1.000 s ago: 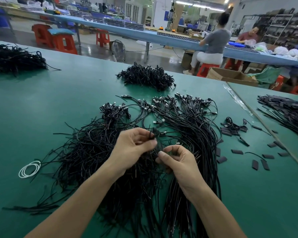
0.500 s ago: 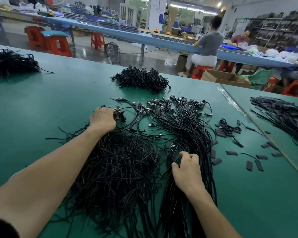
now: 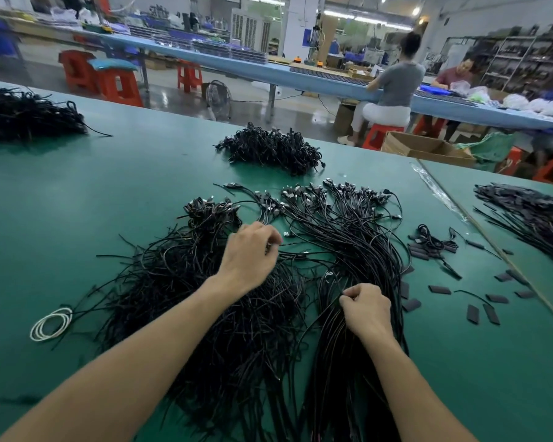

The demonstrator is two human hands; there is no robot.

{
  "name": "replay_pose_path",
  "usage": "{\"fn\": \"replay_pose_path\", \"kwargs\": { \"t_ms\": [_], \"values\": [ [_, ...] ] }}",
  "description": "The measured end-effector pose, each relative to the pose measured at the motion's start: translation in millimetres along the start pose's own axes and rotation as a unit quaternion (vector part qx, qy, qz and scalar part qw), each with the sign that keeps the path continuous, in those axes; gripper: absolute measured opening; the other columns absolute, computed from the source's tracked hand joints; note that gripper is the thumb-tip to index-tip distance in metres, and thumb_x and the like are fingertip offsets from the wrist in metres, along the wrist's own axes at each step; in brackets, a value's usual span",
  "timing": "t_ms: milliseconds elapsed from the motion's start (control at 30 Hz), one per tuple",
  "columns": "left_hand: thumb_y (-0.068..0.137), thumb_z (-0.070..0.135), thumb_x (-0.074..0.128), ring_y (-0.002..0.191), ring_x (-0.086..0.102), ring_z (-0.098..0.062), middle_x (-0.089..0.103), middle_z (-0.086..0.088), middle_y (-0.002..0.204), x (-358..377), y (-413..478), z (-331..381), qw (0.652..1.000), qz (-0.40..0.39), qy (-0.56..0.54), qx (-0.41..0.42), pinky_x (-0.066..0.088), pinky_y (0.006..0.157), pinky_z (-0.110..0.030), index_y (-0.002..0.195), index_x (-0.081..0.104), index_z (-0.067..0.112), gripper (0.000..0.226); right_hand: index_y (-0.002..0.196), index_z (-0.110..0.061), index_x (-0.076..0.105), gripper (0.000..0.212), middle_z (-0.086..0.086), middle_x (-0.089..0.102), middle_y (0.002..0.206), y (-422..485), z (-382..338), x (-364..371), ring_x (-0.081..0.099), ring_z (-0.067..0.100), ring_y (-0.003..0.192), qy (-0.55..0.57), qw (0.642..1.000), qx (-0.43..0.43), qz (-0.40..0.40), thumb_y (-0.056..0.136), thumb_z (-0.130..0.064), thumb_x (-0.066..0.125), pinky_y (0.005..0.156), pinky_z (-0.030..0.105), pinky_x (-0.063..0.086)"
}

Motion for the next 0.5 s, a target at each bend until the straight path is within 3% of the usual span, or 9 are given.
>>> {"fn": "replay_pose_path", "kwargs": {
  "t_ms": [67,133,233,300,367,433,500],
  "values": [
    [0.093,0.013,0.062,0.105,0.057,-0.015,0.066,0.002,0.111,10.5,-5.9,10.1,0.996,-0.082,-0.014,0.021,0.047,0.1,-0.035,0.115,0.066,0.02,0.024,0.102,-0.015,0.067,0.011,0.0,0.066,0.092,-2.9,-4.0,-3.0,0.058,0.009,0.075,0.055,0.998,-0.009,0.01,0.097,-0.017,0.058,0.059,0.025,0.043],
    [0.092,0.015,0.062,0.115,0.051,-0.016,0.061,0.003,0.122,19.4,-12.8,19.1,0.988,-0.149,-0.011,0.048,0.041,0.108,-0.038,0.131,0.057,0.028,0.041,0.095,-0.02,0.065,0.009,0.001,0.066,0.096,-9.5,-17.0,-9.3,0.06,0.016,0.088,0.076,0.995,-0.066,0.018,0.098,-0.018,0.057,0.075,0.029,0.049],
    [0.093,0.024,0.064,0.125,0.042,-0.018,0.05,0.004,0.136,28.9,-18.2,30.8,0.979,-0.18,0.005,0.092,0.032,0.112,-0.036,0.144,0.044,0.036,0.056,0.089,-0.023,0.064,0.013,-0.005,0.066,0.083,-31.7,-44.8,-17.0,0.06,0.007,0.073,0.158,0.974,-0.155,-0.053,0.098,-0.017,0.057,0.061,0.014,0.044],
    [0.095,0.024,0.06,0.129,0.041,-0.019,0.047,0.001,0.14,31.5,-17.9,35.3,0.978,-0.178,0.015,0.111,0.031,0.112,-0.035,0.144,0.047,0.032,0.051,0.089,-0.024,0.065,0.013,-0.013,0.063,0.069,-54.1,-62.7,-17.9,0.053,-0.001,0.058,0.182,0.951,-0.207,-0.138,0.097,-0.017,0.058,0.055,0.014,0.04],
    [0.099,0.021,0.054,0.125,0.045,-0.021,0.051,-0.004,0.135,27.4,-15.4,35.1,0.981,-0.151,-0.01,0.119,0.03,0.109,-0.031,0.135,0.058,0.022,0.036,0.086,-0.023,0.066,0.012,-0.022,0.059,0.062,-72.4,-73.9,-19.8,0.049,-0.004,0.056,0.168,0.933,-0.257,-0.186,0.096,-0.019,0.061,0.056,0.012,0.038],
    [0.104,0.024,0.047,0.116,0.049,-0.021,0.057,-0.006,0.124,18.3,-11.1,25.5,0.992,-0.085,-0.077,0.059,0.033,0.104,-0.03,0.117,0.068,0.013,0.027,0.082,-0.022,0.066,0.013,-0.022,0.057,0.061,-82.3,-79.4,-28.6,0.047,-0.004,0.055,0.176,0.923,-0.286,-0.187,0.094,-0.024,0.063,0.055,0.013,0.038],
    [0.105,0.029,0.044,0.11,0.049,-0.019,0.059,-0.007,0.115,6.9,-5.7,6.0,0.99,-0.013,-0.132,-0.048,0.041,0.102,-0.038,0.106,0.069,0.009,0.033,0.078,-0.022,0.067,0.018,-0.019,0.058,0.058,-81.6,-78.5,-43.4,0.047,-0.002,0.051,0.179,0.929,-0.3,-0.122,0.093,-0.031,0.066,0.051,0.013,0.038]
  ]
}}
Point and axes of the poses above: each hand's wrist, its own y-axis towards the middle knuckle, its own x-axis out of the palm, z = x × y, the point moved 4 cm from there along y, towards the middle knuckle
